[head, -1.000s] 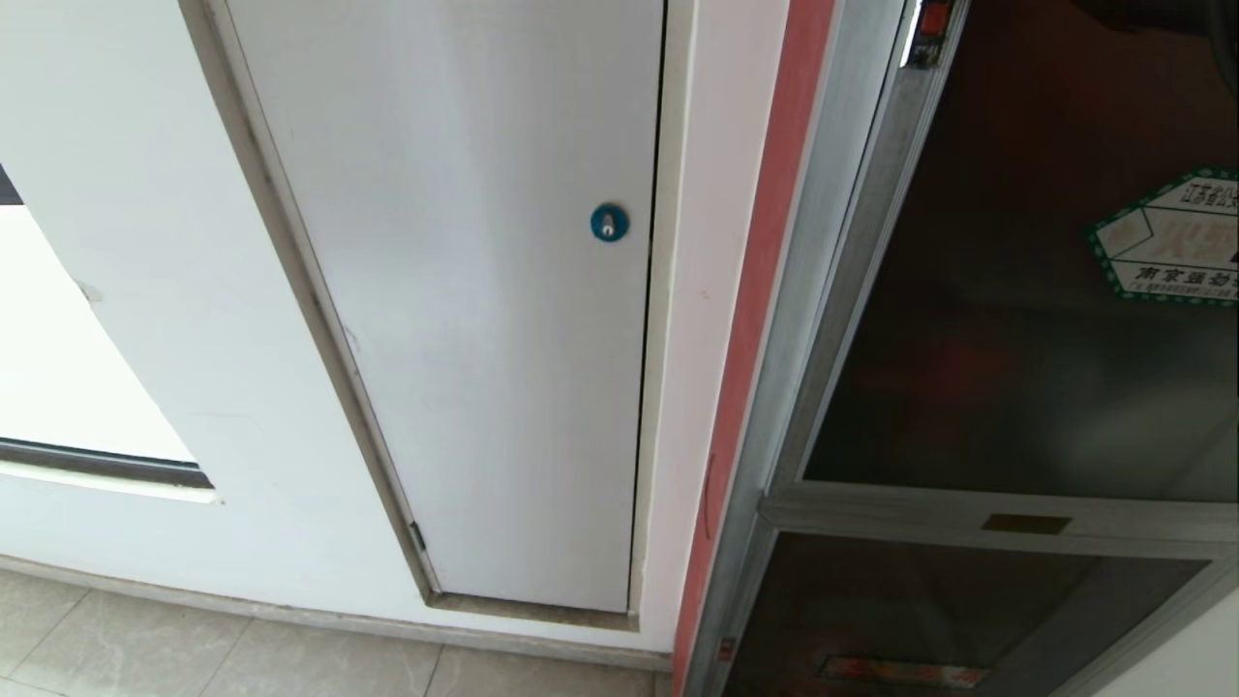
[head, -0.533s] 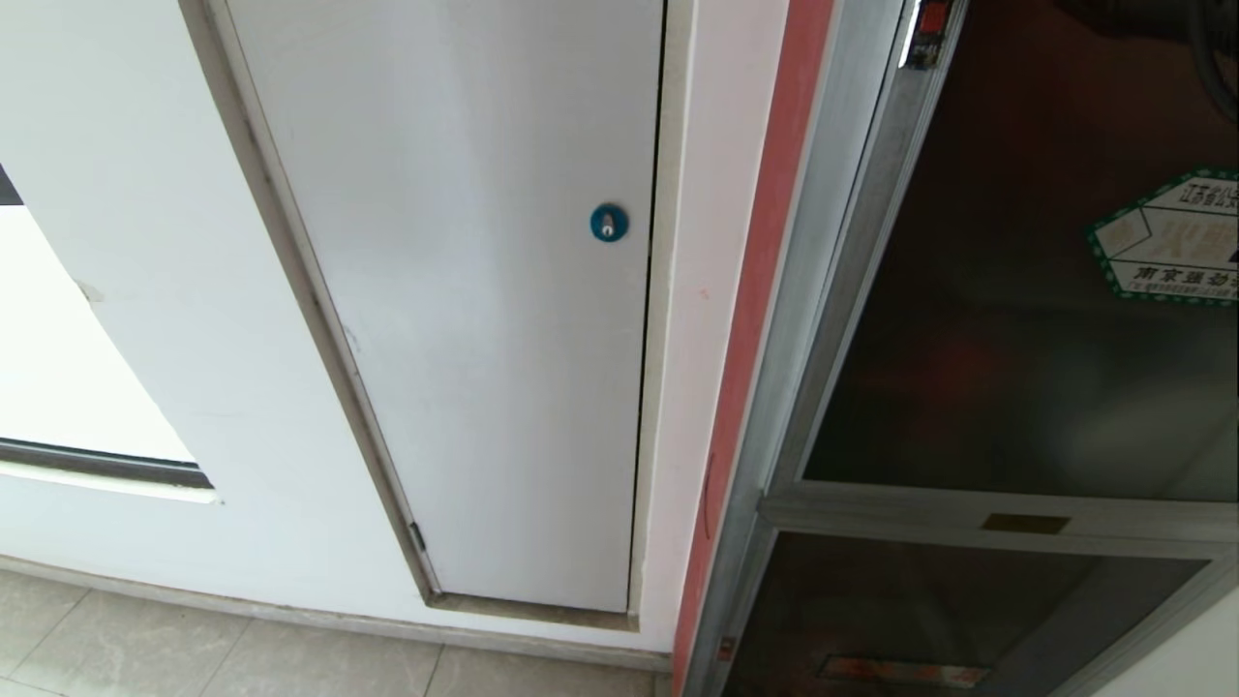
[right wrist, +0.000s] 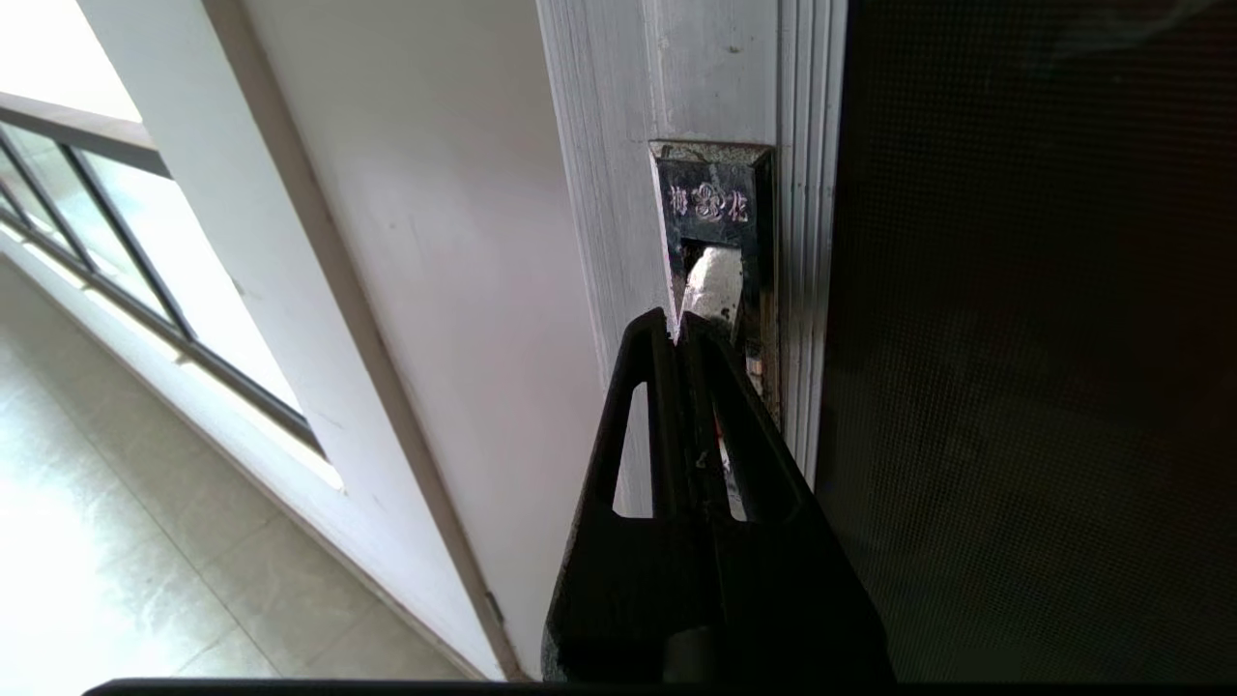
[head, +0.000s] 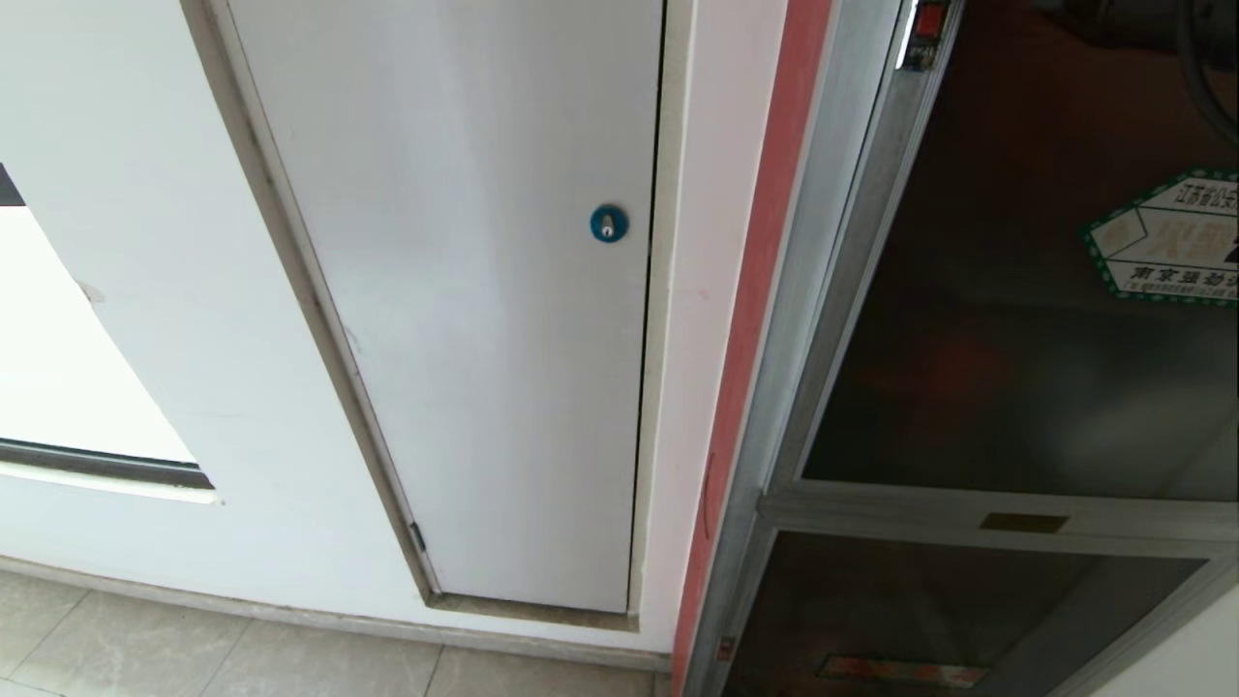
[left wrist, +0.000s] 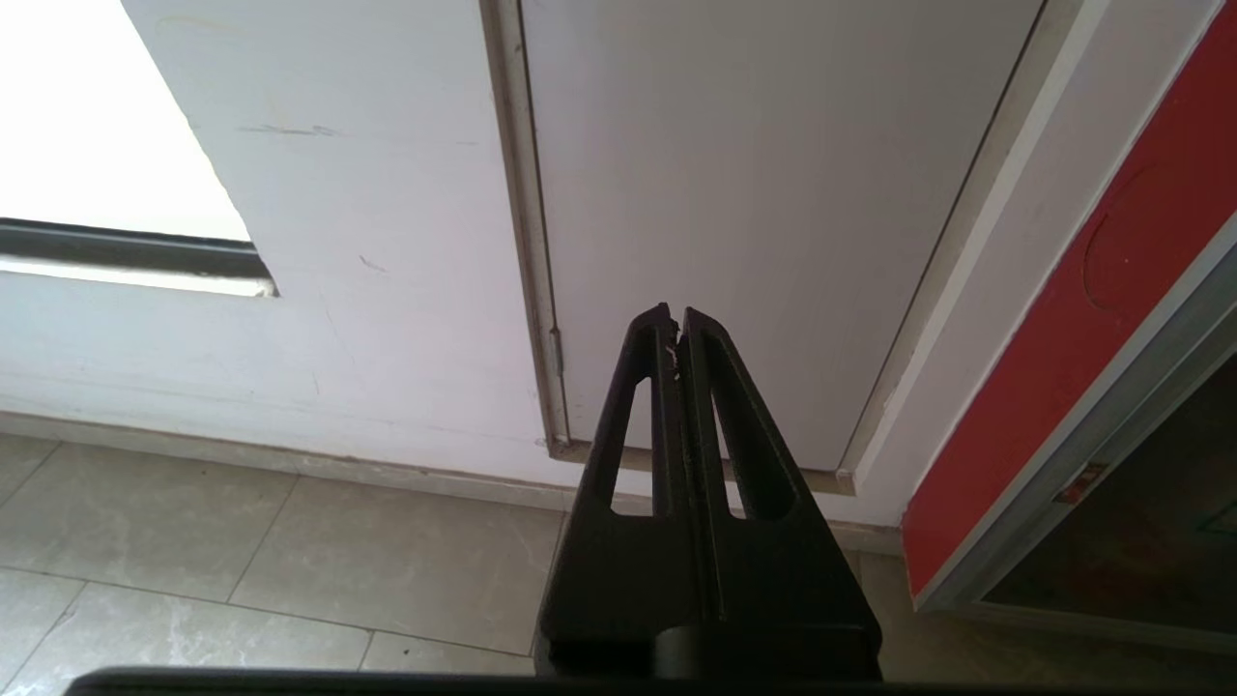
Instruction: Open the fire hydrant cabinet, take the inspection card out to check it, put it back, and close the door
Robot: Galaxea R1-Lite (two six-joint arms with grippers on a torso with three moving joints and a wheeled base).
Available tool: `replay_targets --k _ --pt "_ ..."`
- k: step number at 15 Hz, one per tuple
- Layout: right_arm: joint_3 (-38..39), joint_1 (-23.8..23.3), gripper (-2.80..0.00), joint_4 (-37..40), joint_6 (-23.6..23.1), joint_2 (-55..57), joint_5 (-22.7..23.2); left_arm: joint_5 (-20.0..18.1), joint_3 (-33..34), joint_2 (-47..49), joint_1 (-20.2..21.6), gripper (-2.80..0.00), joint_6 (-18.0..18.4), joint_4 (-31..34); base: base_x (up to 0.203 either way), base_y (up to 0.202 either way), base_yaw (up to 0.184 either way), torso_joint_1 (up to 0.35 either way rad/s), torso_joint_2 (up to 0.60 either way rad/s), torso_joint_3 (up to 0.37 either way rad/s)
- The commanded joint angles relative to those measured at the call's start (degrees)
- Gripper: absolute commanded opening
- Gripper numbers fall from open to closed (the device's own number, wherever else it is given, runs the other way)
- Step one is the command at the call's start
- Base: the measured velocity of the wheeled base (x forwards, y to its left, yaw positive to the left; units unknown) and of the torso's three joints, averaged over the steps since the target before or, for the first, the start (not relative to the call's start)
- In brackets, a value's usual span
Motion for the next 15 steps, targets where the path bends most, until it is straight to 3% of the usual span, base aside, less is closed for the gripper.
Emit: replay_targets --k 1,15 --pt "0.3 0.0 -2.8 0.2 0.0 -0.2 0.1 0.0 0.1 0.1 0.0 -2.8 0.0 0.0 0.0 0.0 0.0 0.0 0.0 0.0" --pt "1.2 -0.5 -2.8 0.0 0.1 0.1 0.0 0.0 0.0 0.1 0.0 -2.8 0.0 0.0 0.0 0.0 0.0 0.0 0.0 0.0"
